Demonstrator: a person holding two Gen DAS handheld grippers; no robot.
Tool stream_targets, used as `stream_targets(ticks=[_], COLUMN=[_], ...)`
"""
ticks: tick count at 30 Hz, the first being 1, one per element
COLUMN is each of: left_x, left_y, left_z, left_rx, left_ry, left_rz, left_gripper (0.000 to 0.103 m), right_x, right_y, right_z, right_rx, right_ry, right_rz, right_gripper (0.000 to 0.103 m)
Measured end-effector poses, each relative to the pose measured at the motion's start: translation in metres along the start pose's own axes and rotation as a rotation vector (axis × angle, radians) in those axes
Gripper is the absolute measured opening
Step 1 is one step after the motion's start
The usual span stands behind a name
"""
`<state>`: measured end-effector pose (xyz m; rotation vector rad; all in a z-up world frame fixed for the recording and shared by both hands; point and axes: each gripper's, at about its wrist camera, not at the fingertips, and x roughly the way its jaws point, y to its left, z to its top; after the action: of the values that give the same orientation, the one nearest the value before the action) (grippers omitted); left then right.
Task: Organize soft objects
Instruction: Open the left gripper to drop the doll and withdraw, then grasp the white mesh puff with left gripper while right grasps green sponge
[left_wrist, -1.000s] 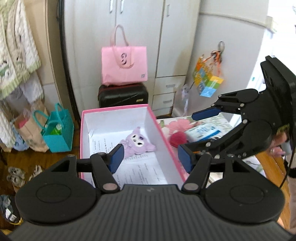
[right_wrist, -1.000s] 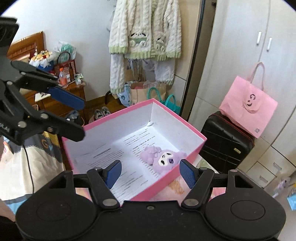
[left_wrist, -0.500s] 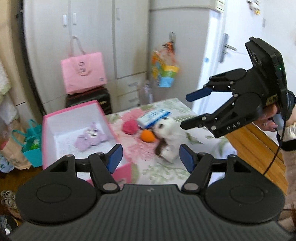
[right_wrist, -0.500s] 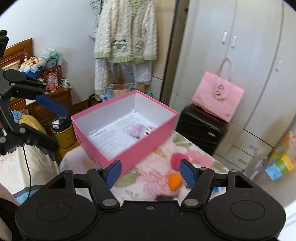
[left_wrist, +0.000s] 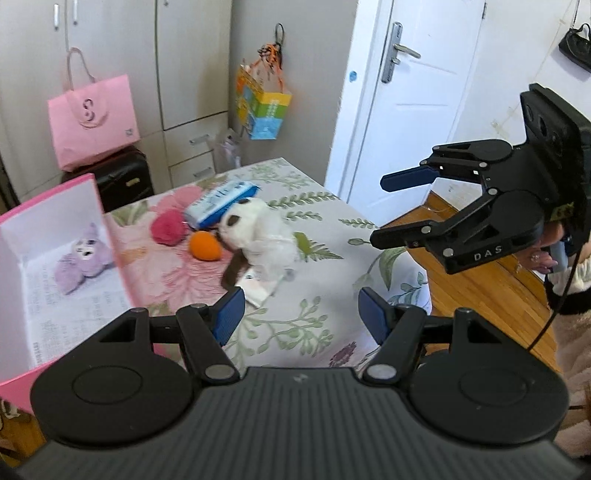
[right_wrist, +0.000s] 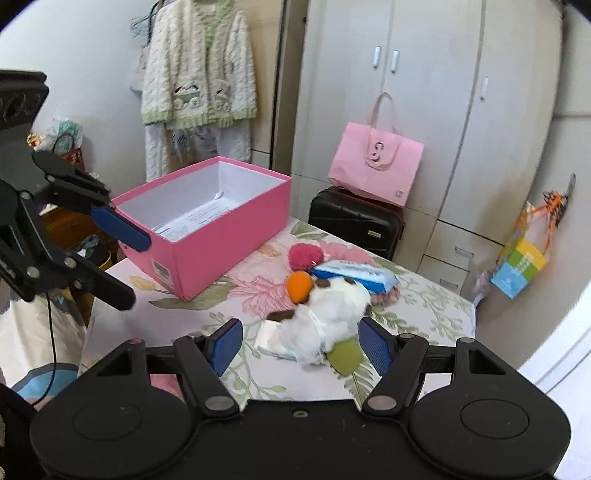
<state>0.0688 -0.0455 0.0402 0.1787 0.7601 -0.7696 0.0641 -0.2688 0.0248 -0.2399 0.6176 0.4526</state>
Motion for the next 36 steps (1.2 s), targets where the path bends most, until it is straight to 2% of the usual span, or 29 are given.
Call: stream_targets(ticks=[5, 10, 15, 21, 25, 29, 32, 36], left_x=[0.039, 0.078, 0.109, 0.132, 0.148, 0.167, 0.178, 0.186], left_y=[-0.003, -0.001, 0.005, 0.009, 0.012, 0.016, 0.015, 0.021], left_z=[0.002, 0.001, 0.000, 0.002, 0.004, 0.003, 0.000, -0.001], left_rx=[-0.017, -0.024, -0.025, -0.007, 0.002, -0.010, 0.000, -0.044], left_ry=[0.027, 0.033, 0.005, -0.095, -0.137, -0.116, -0.121, -0.117], left_rz=[-0.041, -0.035, -0.003, 0.066, 0.104, 0.102, 0.137, 0.154], left_gripper=[0.067, 0.067, 0.067, 0.066, 0.065, 0.064, 0.064, 0.064], right_x=[0.013, 0.032, 0.058, 0.091, 0.115, 0.134, 0.143, 0.149], right_y=[-0.010, -0.021, -0.037, -0.048, -0.051, -0.056, -0.061, -0.066], right_z=[-0.029, -0.049, -0.064, -0.077, -0.083, -0.088, -0.092, -0.093], right_rx=[0.008, 0.017, 0.059, 0.064, 0.049, 0.058, 0.060, 0.048], right_ry=[-0.034, -0.067, -0.088, -0.102, -0.080, -0.066, -0.075, -0.094], right_rz=[-0.023, -0.055, -0.048, -0.031, -0.003, 0.018, 0.029, 0.044], right_gripper=[0.074, 0.074, 0.073, 0.072, 0.065, 0.058, 0.057, 0.057])
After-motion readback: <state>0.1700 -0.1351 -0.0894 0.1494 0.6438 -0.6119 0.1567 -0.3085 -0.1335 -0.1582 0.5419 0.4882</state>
